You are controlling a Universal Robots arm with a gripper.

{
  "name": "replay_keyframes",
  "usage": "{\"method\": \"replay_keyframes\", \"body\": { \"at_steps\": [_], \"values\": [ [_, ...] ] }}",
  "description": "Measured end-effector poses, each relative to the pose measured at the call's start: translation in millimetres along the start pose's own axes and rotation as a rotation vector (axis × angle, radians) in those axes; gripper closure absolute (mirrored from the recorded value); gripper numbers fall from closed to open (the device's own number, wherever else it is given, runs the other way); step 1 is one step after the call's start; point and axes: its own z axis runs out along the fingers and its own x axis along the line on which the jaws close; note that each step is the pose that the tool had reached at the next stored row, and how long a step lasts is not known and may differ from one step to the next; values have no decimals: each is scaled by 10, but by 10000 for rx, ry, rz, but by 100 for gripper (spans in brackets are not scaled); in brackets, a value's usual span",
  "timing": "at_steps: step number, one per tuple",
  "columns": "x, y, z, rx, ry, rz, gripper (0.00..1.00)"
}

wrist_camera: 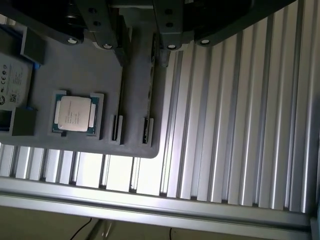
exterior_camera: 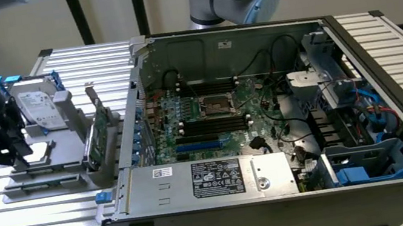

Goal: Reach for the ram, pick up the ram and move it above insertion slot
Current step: 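Pick up the ram and move it above insertion slot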

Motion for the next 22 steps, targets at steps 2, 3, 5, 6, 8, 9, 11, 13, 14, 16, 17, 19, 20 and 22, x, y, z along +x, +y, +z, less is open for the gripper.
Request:
{"method": "replay_keyframes", "body": {
  "at_steps": [2, 3, 5, 6, 8, 9, 11, 13, 14, 16, 17, 19, 20, 22],
  "values": [
    [6, 0, 36, 1, -1, 0, 64],
    [9, 0, 55, 2, -1, 0, 64],
    [17, 0, 90, 0, 0, -1, 64],
    [21, 0, 110, 0, 0, -1, 64],
    [28, -1, 147, 2, -1, -1, 64],
    [31, -2, 164, 0, 0, 0, 64],
    [37, -7, 201, 1, -1, 0, 64],
    [42, -16, 236, 0, 0, 0, 64],
    [44, -22, 254, 0, 0, 0, 64],
    [47, -37, 291, 1, -1, -1, 64],
    [48, -45, 308, 1, 0, -1, 64],
    [50, -63, 346, 1, -1, 4, 64],
    [51, -69, 363, 1, -1, 10, 64],
    [51, -71, 399, 1, -5, 45, 64]
  ]
}}
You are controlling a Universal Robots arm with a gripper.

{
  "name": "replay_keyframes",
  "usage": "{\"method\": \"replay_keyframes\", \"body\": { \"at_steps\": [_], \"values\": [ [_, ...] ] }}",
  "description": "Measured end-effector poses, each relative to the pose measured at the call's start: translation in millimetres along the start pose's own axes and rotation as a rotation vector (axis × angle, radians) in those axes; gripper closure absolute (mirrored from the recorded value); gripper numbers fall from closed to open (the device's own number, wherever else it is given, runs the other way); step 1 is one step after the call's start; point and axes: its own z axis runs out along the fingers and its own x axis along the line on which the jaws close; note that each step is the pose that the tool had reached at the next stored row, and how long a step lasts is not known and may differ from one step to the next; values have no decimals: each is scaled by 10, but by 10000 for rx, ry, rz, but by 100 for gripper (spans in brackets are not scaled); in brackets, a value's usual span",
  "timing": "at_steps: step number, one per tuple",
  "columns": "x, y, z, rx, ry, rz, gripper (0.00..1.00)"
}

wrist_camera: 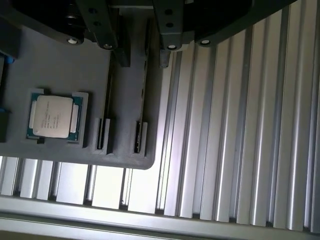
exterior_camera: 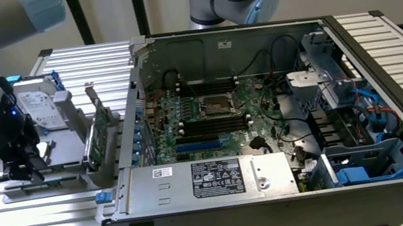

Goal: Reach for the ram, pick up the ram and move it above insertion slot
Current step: 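Pick up the ram and move it above insertion slot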

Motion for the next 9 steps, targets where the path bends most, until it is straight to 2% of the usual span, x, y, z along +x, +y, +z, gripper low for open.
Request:
{"method": "replay_keyframes", "body": {
  "at_steps": [5, 9],
  "values": [
    [1, -2, 91, 2, -16, 193, 64],
    [1, -3, 157, 7, -65, 251, 64]
  ]
}}
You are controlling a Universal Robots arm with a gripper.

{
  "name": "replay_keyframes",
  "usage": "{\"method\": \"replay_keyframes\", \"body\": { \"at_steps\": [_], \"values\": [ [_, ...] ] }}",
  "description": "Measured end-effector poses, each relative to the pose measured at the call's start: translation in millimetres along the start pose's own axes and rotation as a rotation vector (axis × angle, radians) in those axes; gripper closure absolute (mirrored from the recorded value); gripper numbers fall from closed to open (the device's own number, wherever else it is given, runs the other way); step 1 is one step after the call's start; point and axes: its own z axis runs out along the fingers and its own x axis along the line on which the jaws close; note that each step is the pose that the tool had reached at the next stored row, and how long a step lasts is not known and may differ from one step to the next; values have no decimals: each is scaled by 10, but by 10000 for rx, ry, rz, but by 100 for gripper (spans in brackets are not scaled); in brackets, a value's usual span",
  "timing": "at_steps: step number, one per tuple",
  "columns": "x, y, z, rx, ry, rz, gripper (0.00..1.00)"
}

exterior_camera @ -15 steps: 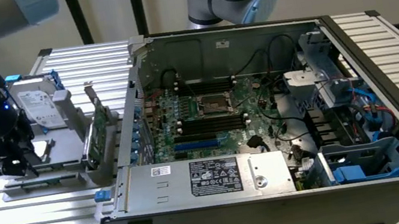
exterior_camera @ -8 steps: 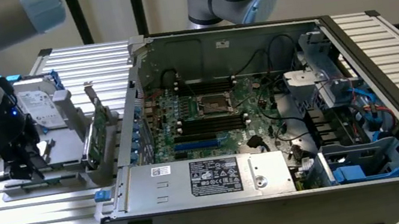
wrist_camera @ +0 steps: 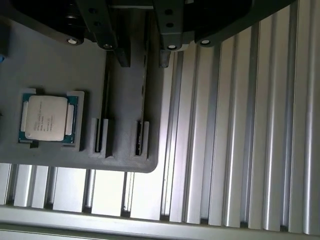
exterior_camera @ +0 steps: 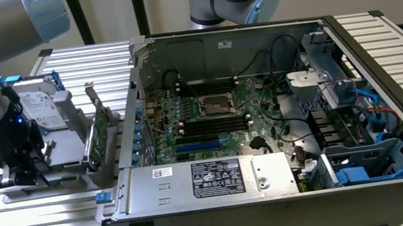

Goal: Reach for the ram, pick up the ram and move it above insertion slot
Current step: 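Pick up the ram and move it above insertion slot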

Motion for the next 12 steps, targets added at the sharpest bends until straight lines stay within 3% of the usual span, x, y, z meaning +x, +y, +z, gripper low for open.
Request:
{"method": "replay_keyframes", "body": {
  "at_steps": [5, 12],
  "values": [
    [-1, 2, 37, 24, -108, 21, 64],
    [-2, 14, 88, 28, -156, 20, 64]
  ]
}}
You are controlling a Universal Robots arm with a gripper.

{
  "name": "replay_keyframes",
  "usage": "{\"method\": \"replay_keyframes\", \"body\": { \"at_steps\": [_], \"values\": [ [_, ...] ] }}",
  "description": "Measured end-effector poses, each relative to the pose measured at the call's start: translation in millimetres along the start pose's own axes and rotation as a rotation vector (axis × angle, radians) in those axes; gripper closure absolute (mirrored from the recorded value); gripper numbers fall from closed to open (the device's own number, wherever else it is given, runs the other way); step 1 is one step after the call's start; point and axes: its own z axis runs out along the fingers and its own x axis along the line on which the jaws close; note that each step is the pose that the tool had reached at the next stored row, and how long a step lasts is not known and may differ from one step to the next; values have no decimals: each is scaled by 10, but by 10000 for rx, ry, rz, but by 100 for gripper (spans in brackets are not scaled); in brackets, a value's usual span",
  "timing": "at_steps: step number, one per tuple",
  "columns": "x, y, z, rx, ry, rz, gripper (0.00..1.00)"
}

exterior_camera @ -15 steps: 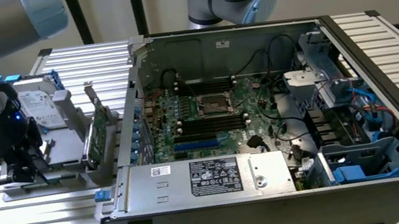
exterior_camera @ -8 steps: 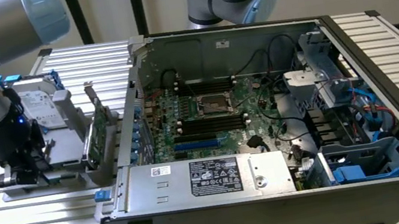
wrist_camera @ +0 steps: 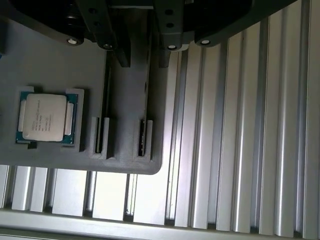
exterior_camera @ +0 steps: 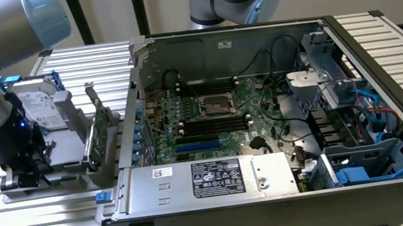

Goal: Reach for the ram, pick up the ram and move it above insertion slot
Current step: 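Pick up the ram and move it above insertion slot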

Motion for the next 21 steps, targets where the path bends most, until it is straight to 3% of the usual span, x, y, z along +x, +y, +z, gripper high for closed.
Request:
{"method": "replay_keyframes", "body": {
  "at_steps": [18, 19, 21],
  "values": [
    [-2, 13, 119, 3, -50, 1, 64],
    [-2, 13, 120, 3, -50, 2, 65],
    [-2, 13, 121, 5, -50, 10, 78]
  ]
}}
